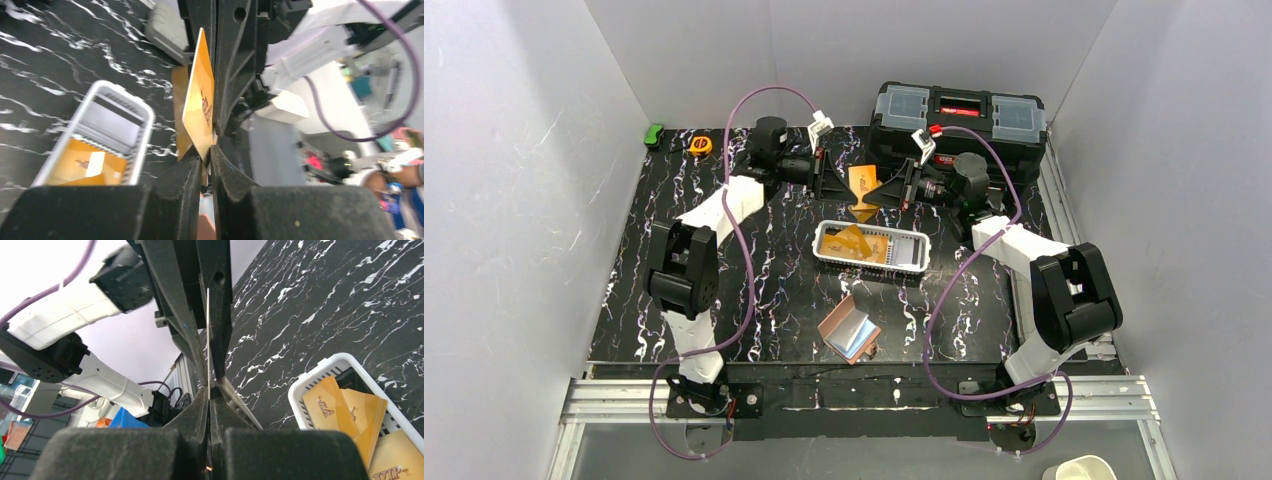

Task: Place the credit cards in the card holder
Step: Place the credit card in the storage box, then insert the credit card into the card holder.

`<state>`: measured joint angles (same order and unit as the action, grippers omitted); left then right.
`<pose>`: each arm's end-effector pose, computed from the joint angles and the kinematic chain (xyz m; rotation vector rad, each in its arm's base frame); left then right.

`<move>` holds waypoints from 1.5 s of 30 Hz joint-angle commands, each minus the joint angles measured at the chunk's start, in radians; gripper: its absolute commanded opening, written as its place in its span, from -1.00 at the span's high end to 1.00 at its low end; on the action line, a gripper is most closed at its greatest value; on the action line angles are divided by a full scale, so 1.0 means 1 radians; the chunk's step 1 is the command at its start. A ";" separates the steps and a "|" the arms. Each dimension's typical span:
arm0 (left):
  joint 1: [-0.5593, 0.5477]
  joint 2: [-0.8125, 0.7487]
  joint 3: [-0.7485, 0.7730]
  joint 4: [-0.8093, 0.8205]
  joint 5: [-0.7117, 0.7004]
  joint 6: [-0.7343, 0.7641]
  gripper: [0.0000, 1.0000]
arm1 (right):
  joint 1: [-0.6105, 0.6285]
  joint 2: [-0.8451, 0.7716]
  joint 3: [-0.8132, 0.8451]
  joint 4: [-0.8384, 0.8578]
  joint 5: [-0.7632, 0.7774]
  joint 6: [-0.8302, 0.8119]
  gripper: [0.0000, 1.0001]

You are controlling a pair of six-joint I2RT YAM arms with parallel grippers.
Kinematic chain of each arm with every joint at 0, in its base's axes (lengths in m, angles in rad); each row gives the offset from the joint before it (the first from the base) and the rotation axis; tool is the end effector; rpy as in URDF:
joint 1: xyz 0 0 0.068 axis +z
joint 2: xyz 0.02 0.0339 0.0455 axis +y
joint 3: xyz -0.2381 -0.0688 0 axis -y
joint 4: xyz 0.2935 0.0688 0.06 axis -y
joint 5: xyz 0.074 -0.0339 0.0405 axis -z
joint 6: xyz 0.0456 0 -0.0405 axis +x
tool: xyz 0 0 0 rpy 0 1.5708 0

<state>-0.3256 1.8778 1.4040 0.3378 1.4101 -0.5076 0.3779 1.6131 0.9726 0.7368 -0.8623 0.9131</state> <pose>0.4224 -0.1901 0.2489 1.0079 1.6527 -1.7582 0.3631 0.1814 0.2341 -0.3515 1.7225 1.6152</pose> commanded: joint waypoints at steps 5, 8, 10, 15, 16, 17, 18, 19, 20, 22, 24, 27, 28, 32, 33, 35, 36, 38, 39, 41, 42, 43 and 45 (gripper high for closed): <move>-0.033 -0.042 0.180 -0.848 -0.378 0.718 0.54 | -0.020 -0.048 -0.070 -0.044 0.041 -0.047 0.97; -0.036 -0.052 0.143 -0.852 -0.427 0.727 0.40 | -0.021 -0.054 -0.094 -0.044 0.036 -0.046 0.97; -0.037 -0.050 0.131 -0.856 -0.441 0.727 0.28 | -0.022 -0.064 -0.104 -0.052 0.035 -0.048 0.97; -0.037 -0.085 0.176 -0.930 -0.440 0.782 -0.18 | -0.020 -0.147 -0.118 -0.228 0.021 -0.146 0.97; -0.035 -0.106 0.175 -0.941 -0.423 0.788 -0.42 | -0.014 -0.173 -0.133 -0.256 0.013 -0.171 0.97; -0.036 -0.132 0.166 -0.947 -0.402 0.792 -0.55 | -0.006 -0.202 -0.148 -0.282 0.007 -0.189 0.97; -0.035 -0.179 0.135 -0.949 -0.354 0.792 -0.74 | 0.022 -0.252 -0.174 -0.331 0.011 -0.221 0.97; -0.037 -0.238 0.082 -0.950 -0.279 0.770 -0.84 | 0.077 -0.316 -0.188 -0.407 0.044 -0.261 0.97; -0.040 -0.279 0.036 -0.950 -0.222 0.743 -0.85 | 0.149 -0.365 -0.186 -0.481 0.102 -0.306 0.97; -0.044 -0.350 -0.027 -0.926 -0.150 0.703 -0.85 | 0.218 -0.420 -0.195 -0.505 0.165 -0.306 0.97; -0.052 -0.445 -0.108 -0.830 -0.126 0.627 -0.83 | 0.276 -0.450 -0.190 -0.526 0.199 -0.308 0.97; -0.056 -0.470 -0.127 -0.792 -0.107 0.599 0.07 | 0.309 -0.425 -0.146 -0.513 0.212 -0.297 0.97; -0.057 -0.472 -0.125 -0.788 -0.095 0.607 0.70 | 0.322 -0.405 -0.129 -0.508 0.216 -0.293 0.97; -0.056 -0.456 -0.116 -0.845 -0.074 0.657 1.00 | 0.332 -0.371 -0.090 -0.499 0.202 -0.296 0.97; -0.056 -0.454 -0.114 -0.850 -0.070 0.661 1.00 | 0.332 -0.372 -0.086 -0.505 0.199 -0.302 0.96; -0.057 -0.449 -0.112 -0.857 -0.056 0.669 1.00 | 0.332 -0.372 -0.076 -0.521 0.195 -0.323 0.86; -0.056 -0.444 -0.109 -0.862 -0.046 0.670 1.00 | 0.332 -0.371 -0.069 -0.537 0.191 -0.339 0.77; -0.057 -0.435 -0.101 -0.869 -0.036 0.673 1.00 | 0.331 -0.367 -0.043 -0.577 0.189 -0.382 0.61; -0.057 -0.430 -0.097 -0.872 -0.032 0.673 1.00 | 0.330 -0.363 -0.027 -0.605 0.189 -0.406 0.55; -0.057 -0.424 -0.088 -0.883 -0.027 0.684 1.00 | 0.324 -0.350 0.012 -0.640 0.176 -0.444 0.49; -0.056 -0.422 -0.085 -0.892 -0.026 0.688 1.00 | 0.321 -0.343 0.029 -0.649 0.166 -0.458 0.49; -0.057 -0.421 -0.083 -0.897 -0.021 0.691 1.00 | 0.317 -0.335 0.042 -0.650 0.158 -0.466 0.48; -0.056 -0.419 -0.076 -0.908 -0.015 0.693 1.00 | 0.315 -0.330 0.054 -0.639 0.145 -0.482 0.50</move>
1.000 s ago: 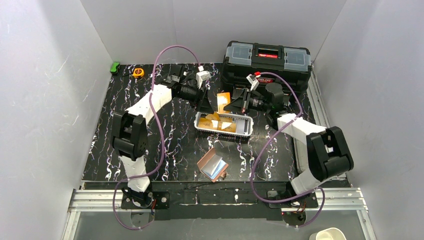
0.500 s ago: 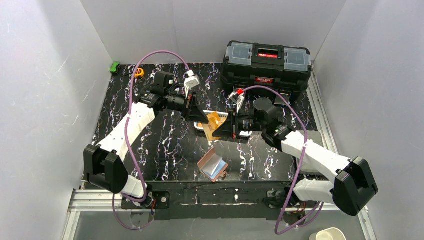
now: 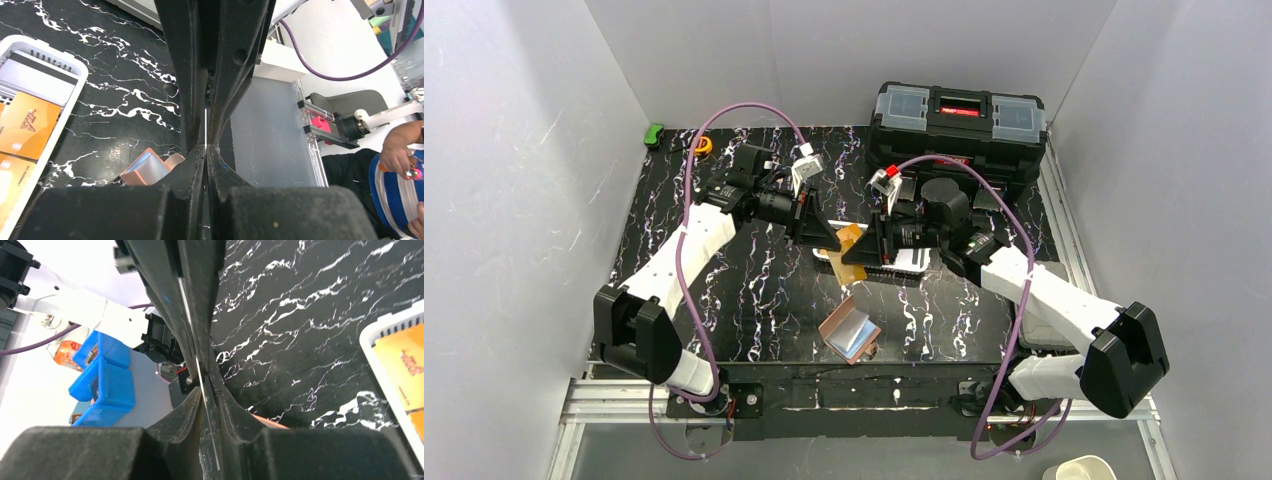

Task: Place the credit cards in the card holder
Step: Insert the credit card into the card holder.

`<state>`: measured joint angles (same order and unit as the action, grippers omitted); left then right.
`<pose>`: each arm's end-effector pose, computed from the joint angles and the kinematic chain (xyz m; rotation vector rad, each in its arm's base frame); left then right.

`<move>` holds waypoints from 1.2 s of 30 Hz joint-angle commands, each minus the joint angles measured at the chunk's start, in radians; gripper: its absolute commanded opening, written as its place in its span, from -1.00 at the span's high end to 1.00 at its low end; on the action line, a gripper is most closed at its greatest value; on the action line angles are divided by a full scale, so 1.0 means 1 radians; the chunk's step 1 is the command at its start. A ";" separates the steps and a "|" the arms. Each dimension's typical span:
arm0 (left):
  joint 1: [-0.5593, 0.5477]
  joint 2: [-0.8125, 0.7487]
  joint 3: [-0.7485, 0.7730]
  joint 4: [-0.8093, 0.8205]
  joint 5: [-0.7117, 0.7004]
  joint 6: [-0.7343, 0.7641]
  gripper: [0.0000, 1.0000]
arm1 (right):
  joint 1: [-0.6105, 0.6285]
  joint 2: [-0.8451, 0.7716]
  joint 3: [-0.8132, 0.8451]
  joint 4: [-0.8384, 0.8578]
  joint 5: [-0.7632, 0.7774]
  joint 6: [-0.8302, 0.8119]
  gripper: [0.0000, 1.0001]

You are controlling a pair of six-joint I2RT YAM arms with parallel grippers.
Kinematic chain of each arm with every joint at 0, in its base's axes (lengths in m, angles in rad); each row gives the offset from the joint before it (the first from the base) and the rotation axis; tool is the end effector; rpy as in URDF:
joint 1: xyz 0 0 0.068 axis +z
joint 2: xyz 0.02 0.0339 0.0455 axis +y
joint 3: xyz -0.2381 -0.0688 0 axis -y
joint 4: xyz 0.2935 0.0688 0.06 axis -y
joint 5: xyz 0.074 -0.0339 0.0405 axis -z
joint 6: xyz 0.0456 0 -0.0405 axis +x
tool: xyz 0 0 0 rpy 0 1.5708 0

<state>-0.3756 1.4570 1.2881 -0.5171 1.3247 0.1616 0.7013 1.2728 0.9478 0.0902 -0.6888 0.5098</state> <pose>0.3170 -0.1726 0.3060 1.1899 1.6580 -1.5813 0.2514 0.2503 0.2788 -0.7298 1.8730 1.4391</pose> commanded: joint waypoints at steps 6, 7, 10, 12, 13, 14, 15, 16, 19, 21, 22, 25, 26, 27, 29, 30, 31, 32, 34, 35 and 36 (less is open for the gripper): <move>-0.006 0.006 0.056 -0.062 0.057 0.031 1.00 | -0.013 0.019 0.075 0.017 -0.080 -0.065 0.94; -0.008 0.009 0.060 -0.062 0.047 0.032 1.00 | -0.014 0.011 0.062 0.016 -0.081 -0.058 0.97; -0.006 0.017 0.071 -0.068 -0.019 0.035 0.62 | -0.022 -0.034 -0.005 0.005 -0.051 -0.032 0.97; -0.007 0.017 0.062 -0.080 -0.099 0.052 0.32 | -0.030 -0.075 -0.067 -0.004 -0.014 0.005 0.97; -0.006 0.013 0.052 -0.092 -0.148 0.068 0.05 | -0.033 -0.092 -0.096 -0.027 0.008 0.022 0.97; -0.006 0.005 0.039 -0.112 -0.181 0.094 -0.12 | -0.037 -0.109 -0.120 -0.062 0.020 0.034 0.97; -0.008 -0.001 0.024 -0.140 -0.214 0.146 -0.25 | -0.038 -0.125 -0.148 -0.081 0.027 0.045 0.97; -0.011 -0.009 0.001 -0.158 -0.248 0.174 -0.32 | -0.038 -0.143 -0.182 -0.088 0.040 0.064 0.97; -0.042 -0.037 -0.087 -0.179 -0.349 0.215 -0.35 | -0.037 -0.197 -0.288 -0.132 0.077 0.140 0.97; -0.078 -0.059 -0.142 -0.188 -0.402 0.242 -0.36 | -0.038 -0.239 -0.349 -0.144 0.096 0.194 0.97; -0.100 -0.070 -0.164 -0.188 -0.424 0.253 -0.35 | -0.036 -0.259 -0.377 -0.145 0.108 0.211 0.97; -0.156 -0.088 -0.213 -0.183 -0.464 0.279 -0.35 | -0.036 -0.282 -0.450 -0.155 0.143 0.248 0.97; -0.169 -0.085 -0.220 -0.177 -0.474 0.280 -0.35 | -0.036 -0.274 -0.462 -0.155 0.145 0.254 0.97; -0.177 -0.081 -0.222 -0.169 -0.476 0.275 -0.35 | -0.036 -0.264 -0.473 -0.151 0.146 0.260 0.97; -0.190 -0.067 -0.218 -0.169 -0.478 0.273 -0.34 | -0.036 -0.248 -0.491 -0.128 0.147 0.276 0.97; -0.196 -0.059 -0.217 -0.169 -0.481 0.276 -0.34 | -0.036 -0.241 -0.496 -0.119 0.149 0.283 0.97; -0.205 -0.055 -0.217 -0.168 -0.487 0.284 -0.33 | -0.036 -0.233 -0.496 -0.117 0.151 0.284 0.97; -0.209 -0.053 -0.221 -0.164 -0.496 0.287 -0.32 | -0.036 -0.220 -0.490 -0.116 0.151 0.283 0.97; -0.219 -0.049 -0.227 -0.157 -0.514 0.295 -0.31 | -0.036 -0.187 -0.468 -0.126 0.147 0.267 0.97; -0.222 -0.049 -0.232 -0.158 -0.521 0.302 -0.31 | -0.036 -0.166 -0.454 -0.141 0.148 0.259 0.97; -0.224 -0.048 -0.236 -0.157 -0.525 0.309 -0.30 | -0.036 -0.145 -0.440 -0.149 0.149 0.253 0.97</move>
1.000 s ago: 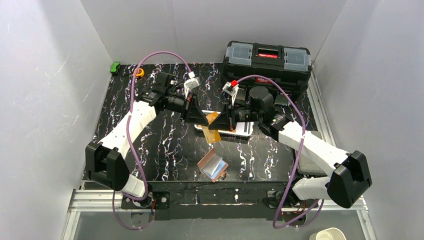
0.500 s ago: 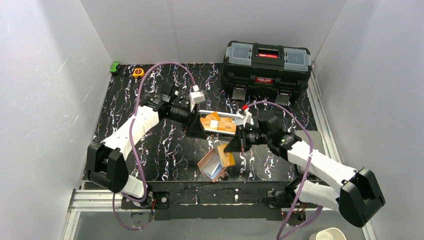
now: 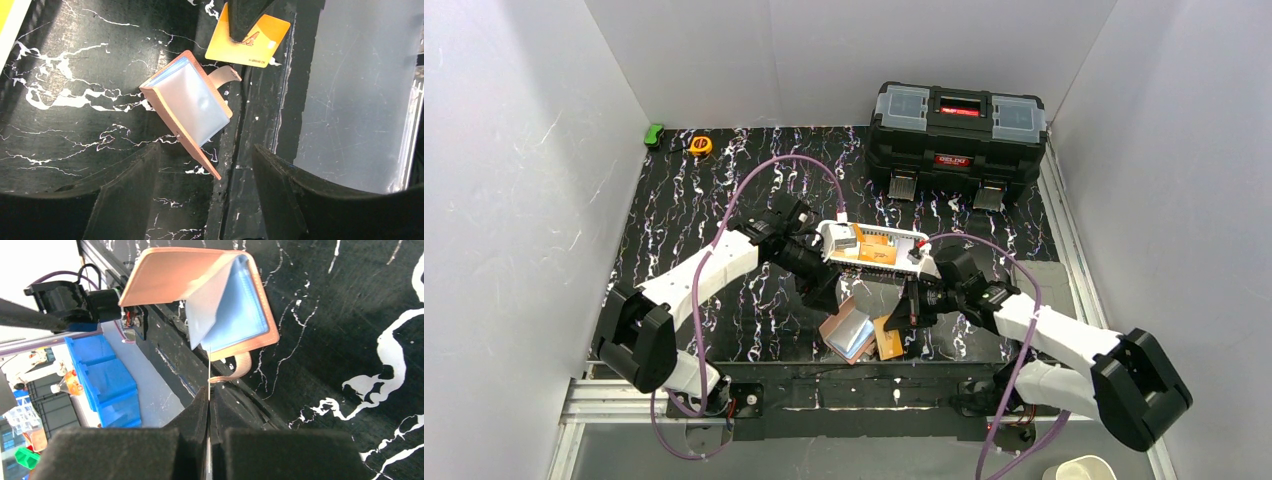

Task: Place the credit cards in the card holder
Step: Insert the credit card into the card holder.

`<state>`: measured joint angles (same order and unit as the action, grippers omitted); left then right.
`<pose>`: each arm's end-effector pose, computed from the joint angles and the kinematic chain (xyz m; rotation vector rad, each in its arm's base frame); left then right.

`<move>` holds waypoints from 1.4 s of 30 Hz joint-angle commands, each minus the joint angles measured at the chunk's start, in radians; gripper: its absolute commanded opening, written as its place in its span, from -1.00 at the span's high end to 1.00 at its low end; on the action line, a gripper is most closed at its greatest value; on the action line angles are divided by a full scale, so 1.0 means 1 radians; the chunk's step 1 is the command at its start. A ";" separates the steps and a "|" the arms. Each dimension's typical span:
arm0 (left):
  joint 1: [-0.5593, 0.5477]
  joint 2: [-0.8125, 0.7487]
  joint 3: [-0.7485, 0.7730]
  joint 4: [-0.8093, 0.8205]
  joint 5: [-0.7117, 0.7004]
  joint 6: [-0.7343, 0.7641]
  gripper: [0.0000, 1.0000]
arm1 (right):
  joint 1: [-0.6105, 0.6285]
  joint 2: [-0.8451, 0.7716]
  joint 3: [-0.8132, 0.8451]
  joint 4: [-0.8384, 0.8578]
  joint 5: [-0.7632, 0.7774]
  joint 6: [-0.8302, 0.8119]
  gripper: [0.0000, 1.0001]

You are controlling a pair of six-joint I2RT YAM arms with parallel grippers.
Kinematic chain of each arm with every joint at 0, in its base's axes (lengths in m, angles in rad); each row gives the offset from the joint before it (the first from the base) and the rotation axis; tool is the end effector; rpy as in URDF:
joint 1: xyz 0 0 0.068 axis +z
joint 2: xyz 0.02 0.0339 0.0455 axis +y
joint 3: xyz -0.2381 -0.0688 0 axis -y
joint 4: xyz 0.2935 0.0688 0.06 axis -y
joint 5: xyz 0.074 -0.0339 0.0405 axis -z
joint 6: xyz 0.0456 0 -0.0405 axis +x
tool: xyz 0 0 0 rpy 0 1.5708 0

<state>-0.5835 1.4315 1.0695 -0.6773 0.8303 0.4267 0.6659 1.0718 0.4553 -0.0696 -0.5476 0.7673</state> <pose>0.2617 -0.2131 0.2112 1.4464 2.0068 -1.1316 0.1958 0.1840 0.1303 -0.2054 2.5130 1.3069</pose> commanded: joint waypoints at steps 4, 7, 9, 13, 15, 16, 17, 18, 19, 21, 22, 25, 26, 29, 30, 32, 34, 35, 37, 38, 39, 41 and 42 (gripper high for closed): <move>-0.018 -0.024 -0.028 0.004 -0.040 0.070 -0.28 | -0.002 0.125 0.082 -0.005 0.001 -0.001 0.97; -0.019 -0.025 -0.029 0.005 -0.040 0.082 -0.26 | -0.007 0.149 0.091 -0.023 0.003 0.006 0.97; -0.020 -0.026 -0.030 0.007 -0.041 0.086 -0.26 | -0.017 0.166 0.100 -0.030 -0.011 0.006 0.97; -0.019 -0.031 -0.037 0.007 -0.036 0.096 -0.25 | -0.025 0.234 0.157 -0.033 -0.089 -0.003 0.97; -0.019 -0.029 -0.043 0.012 -0.033 0.095 -0.24 | -0.025 0.268 0.191 -0.038 -0.121 -0.015 0.97; -0.019 -0.029 -0.048 0.016 -0.033 0.093 -0.24 | -0.024 0.288 0.212 -0.046 -0.134 -0.024 0.97; -0.019 -0.029 -0.051 0.022 -0.033 0.091 -0.24 | -0.024 0.306 0.233 -0.056 -0.143 -0.035 0.97; -0.019 -0.029 -0.055 0.028 -0.034 0.089 -0.24 | -0.023 0.324 0.251 -0.056 -0.153 -0.040 0.97; -0.019 -0.029 -0.058 0.031 -0.034 0.090 -0.24 | -0.021 0.339 0.263 -0.053 -0.163 -0.040 0.97; -0.019 -0.030 -0.060 0.036 -0.040 0.091 -0.23 | -0.013 0.360 0.286 -0.046 -0.175 -0.043 0.97; -0.019 -0.031 -0.058 0.036 -0.044 0.094 -0.23 | -0.008 0.369 0.293 -0.042 -0.179 -0.044 0.97; -0.020 -0.035 -0.052 0.031 -0.062 0.110 -0.22 | 0.006 0.396 0.308 -0.020 -0.180 -0.037 0.97; -0.019 -0.036 -0.048 0.027 -0.069 0.116 -0.22 | 0.011 0.409 0.314 -0.010 -0.180 -0.034 0.97; -0.017 -0.037 -0.026 0.014 -0.093 0.134 -0.21 | 0.023 0.454 0.334 0.017 -0.177 -0.024 0.97; -0.016 -0.038 -0.019 0.010 -0.096 0.138 -0.21 | 0.027 0.469 0.339 0.031 -0.174 -0.020 0.97; -0.015 -0.038 -0.008 0.006 -0.102 0.145 -0.21 | 0.034 0.503 0.351 0.058 -0.171 -0.007 0.97; -0.015 -0.038 -0.006 0.005 -0.100 0.147 -0.21 | 0.043 0.536 0.368 0.102 -0.166 0.008 0.97; -0.016 -0.034 -0.007 0.003 -0.099 0.146 -0.21 | 0.048 0.551 0.378 0.118 -0.163 0.016 0.97; -0.015 -0.020 -0.011 0.004 -0.097 0.139 -0.22 | 0.059 0.575 0.402 0.150 -0.168 0.033 0.97; -0.016 -0.011 -0.016 0.005 -0.096 0.136 -0.22 | 0.063 0.585 0.411 0.155 -0.166 0.038 0.97; -0.015 -0.001 -0.020 0.010 -0.098 0.130 -0.22 | 0.067 0.591 0.418 0.157 -0.162 0.038 0.97; -0.014 0.020 -0.027 0.016 -0.098 0.122 -0.22 | 0.070 0.600 0.421 0.169 -0.158 0.047 0.97; -0.013 0.033 -0.031 0.019 -0.100 0.117 -0.22 | 0.072 0.605 0.417 0.182 -0.157 0.051 0.97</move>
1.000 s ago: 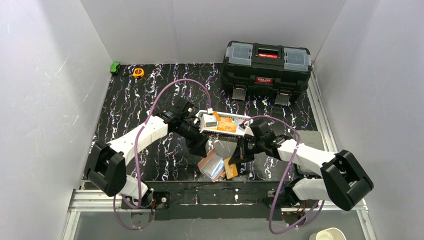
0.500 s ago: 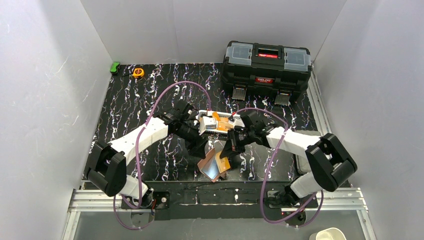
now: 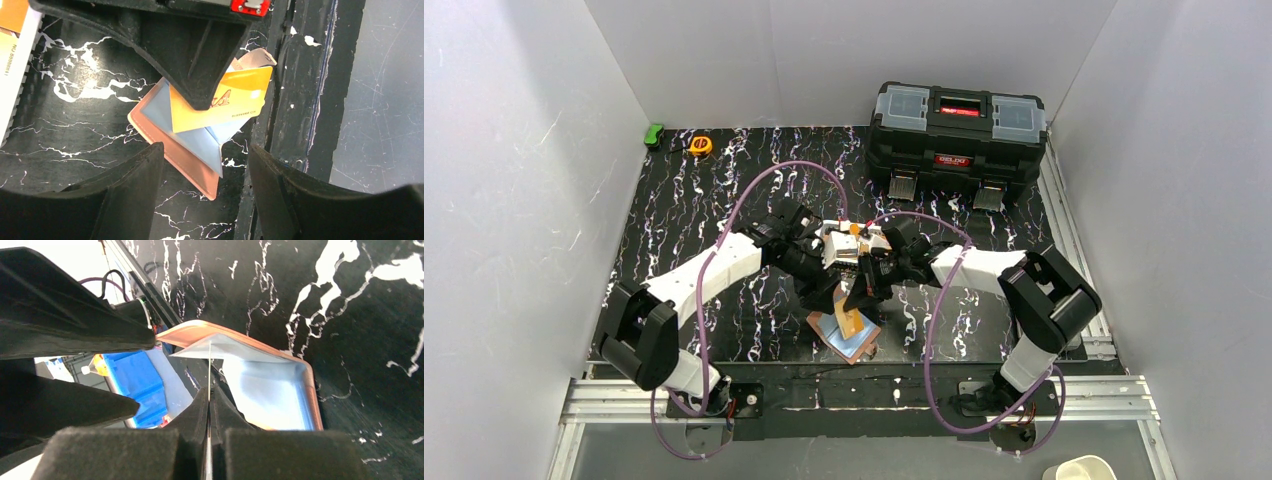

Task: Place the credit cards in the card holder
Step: Insert the credit card into the card holder.

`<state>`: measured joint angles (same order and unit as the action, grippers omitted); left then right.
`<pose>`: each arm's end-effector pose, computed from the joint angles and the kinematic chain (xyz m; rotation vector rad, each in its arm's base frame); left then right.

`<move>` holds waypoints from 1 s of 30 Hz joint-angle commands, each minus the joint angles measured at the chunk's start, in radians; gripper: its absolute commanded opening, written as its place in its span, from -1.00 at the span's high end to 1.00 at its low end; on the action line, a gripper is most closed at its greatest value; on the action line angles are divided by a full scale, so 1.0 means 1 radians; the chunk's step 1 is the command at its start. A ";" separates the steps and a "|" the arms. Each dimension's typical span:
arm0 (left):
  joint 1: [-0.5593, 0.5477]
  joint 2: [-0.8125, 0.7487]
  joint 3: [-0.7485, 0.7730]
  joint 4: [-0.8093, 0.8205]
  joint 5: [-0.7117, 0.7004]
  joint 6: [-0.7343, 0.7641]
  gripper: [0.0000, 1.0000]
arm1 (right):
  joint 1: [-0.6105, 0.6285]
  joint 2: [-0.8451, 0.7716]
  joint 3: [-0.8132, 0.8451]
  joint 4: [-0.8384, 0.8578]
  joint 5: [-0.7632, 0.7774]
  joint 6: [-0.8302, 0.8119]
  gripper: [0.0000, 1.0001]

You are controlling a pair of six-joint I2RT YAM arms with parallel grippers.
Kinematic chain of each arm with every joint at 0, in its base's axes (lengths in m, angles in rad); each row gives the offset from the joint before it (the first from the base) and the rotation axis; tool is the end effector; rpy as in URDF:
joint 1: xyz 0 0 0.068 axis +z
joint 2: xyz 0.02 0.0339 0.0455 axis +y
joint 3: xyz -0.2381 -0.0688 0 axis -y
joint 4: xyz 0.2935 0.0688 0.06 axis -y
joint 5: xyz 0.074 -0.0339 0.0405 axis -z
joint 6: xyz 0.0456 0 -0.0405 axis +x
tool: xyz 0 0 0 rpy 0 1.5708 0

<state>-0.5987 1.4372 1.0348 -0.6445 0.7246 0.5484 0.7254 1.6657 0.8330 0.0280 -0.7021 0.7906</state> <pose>0.2605 -0.2143 0.1961 1.5576 1.9467 -0.9565 0.2497 0.2608 0.0954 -0.3075 2.6873 1.4529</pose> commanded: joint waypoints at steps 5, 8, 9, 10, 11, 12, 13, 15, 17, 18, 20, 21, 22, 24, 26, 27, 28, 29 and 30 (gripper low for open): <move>0.009 0.093 -0.025 0.025 -0.035 -0.012 -0.21 | 0.019 0.034 0.031 0.121 0.003 0.047 0.97; 0.015 0.120 -0.049 0.046 -0.071 0.026 -0.19 | 0.020 0.053 0.028 0.138 -0.001 0.054 0.97; 0.016 0.125 -0.060 0.055 -0.088 0.039 -0.18 | 0.020 0.059 0.028 0.144 -0.004 0.054 0.97; 0.018 0.132 -0.071 0.065 -0.105 0.050 -0.17 | 0.020 0.064 0.029 0.146 -0.007 0.054 0.97; 0.021 0.137 -0.079 0.071 -0.114 0.059 -0.14 | 0.020 0.066 0.028 0.148 -0.009 0.053 0.97; 0.025 0.146 -0.085 0.073 -0.122 0.070 -0.12 | 0.020 0.064 0.026 0.148 -0.012 0.051 0.97; 0.028 0.153 -0.089 0.077 -0.129 0.076 -0.08 | 0.020 0.059 0.021 0.148 -0.014 0.048 0.97; 0.036 0.169 -0.093 0.079 -0.134 0.081 -0.01 | 0.019 0.043 0.005 0.148 -0.016 0.044 0.97; 0.039 0.180 -0.093 0.079 -0.134 0.085 0.09 | 0.019 0.022 -0.012 0.148 -0.016 0.042 0.97; 0.040 0.183 -0.092 0.079 -0.132 0.083 0.14 | 0.019 0.004 -0.022 0.148 -0.017 0.041 0.97; 0.040 0.184 -0.092 0.076 -0.125 0.078 0.24 | 0.019 -0.027 -0.040 0.146 -0.015 0.038 0.97; 0.041 0.183 -0.090 0.074 -0.121 0.076 0.29 | 0.018 -0.044 -0.048 0.140 -0.012 0.037 0.97; 0.040 0.181 -0.089 0.072 -0.119 0.073 0.36 | 0.019 -0.060 -0.055 0.130 -0.010 0.035 0.97; 0.040 0.176 -0.086 0.064 -0.111 0.071 0.47 | 0.019 -0.094 -0.076 0.112 -0.007 0.034 0.97; 0.040 0.172 -0.085 0.059 -0.104 0.068 0.55 | 0.019 -0.139 -0.107 0.090 0.003 0.035 0.97; 0.041 0.170 -0.086 0.055 -0.100 0.066 0.58 | 0.018 -0.162 -0.133 0.079 0.008 0.034 0.97; 0.040 0.166 -0.087 0.053 -0.097 0.063 0.60 | 0.018 -0.188 -0.153 0.068 0.014 0.034 0.97; 0.040 0.164 -0.087 0.051 -0.092 0.061 0.61 | 0.019 -0.213 -0.173 0.056 0.018 0.034 0.97; 0.040 0.161 -0.087 0.050 -0.090 0.059 0.62 | 0.019 -0.234 -0.194 0.047 0.023 0.036 0.97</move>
<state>-0.5610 1.6302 0.9440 -0.5625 0.5930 0.6079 0.7410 1.5204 0.7067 0.1246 -0.6891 0.8341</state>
